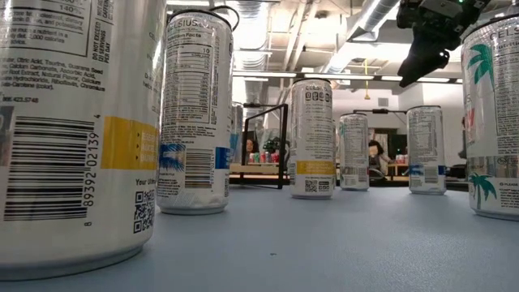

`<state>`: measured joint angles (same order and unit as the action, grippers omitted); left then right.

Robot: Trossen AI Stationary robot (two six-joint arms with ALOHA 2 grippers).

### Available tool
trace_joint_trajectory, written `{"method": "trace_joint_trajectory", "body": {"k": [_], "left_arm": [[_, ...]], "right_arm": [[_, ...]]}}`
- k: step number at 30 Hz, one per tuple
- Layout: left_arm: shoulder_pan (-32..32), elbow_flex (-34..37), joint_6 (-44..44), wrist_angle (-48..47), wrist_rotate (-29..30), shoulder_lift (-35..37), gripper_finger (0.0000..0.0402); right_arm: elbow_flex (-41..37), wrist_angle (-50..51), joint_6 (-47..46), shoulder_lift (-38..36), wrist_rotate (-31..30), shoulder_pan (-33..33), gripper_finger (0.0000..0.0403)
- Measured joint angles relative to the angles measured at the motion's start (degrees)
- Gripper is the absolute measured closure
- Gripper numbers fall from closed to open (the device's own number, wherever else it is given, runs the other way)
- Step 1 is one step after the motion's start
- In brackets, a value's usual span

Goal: Place canned beverage on shelf
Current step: Put the left blue soda can on the shelf aligned with the other blue soda can

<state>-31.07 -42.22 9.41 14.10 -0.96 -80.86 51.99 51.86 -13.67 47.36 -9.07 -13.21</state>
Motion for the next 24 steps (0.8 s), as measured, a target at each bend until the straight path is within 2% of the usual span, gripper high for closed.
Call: {"method": "trace_joint_trajectory", "body": {"k": [5, 13, 17, 24], "left_arm": [[0.0, 0.0, -1.3, 1.1, 1.8, 0.5, 0.0180], [1.5, 0.0, -8.7, 2.7, 3.3, 0.6, 0.0181], [3.9, 0.0, -11.3, 2.8, 9.1, 0.6, 0.0181], [8.7, 0.0, -19.1, 2.8, 23.5, 0.6, 0.0181]], "right_arm": [[0.0, 0.0, 0.0, 0.0, 0.0, 0.0, 0.0148], [0.0, 0.1, 0.0, 0.0, 0.0, 0.0, 0.0148], [0.0, 0.1, 0.0, 0.0, 0.0, 0.0, 0.0148], [0.0, 0.1, 0.1, 0.0, 0.0, 0.0, 0.0148]]}}
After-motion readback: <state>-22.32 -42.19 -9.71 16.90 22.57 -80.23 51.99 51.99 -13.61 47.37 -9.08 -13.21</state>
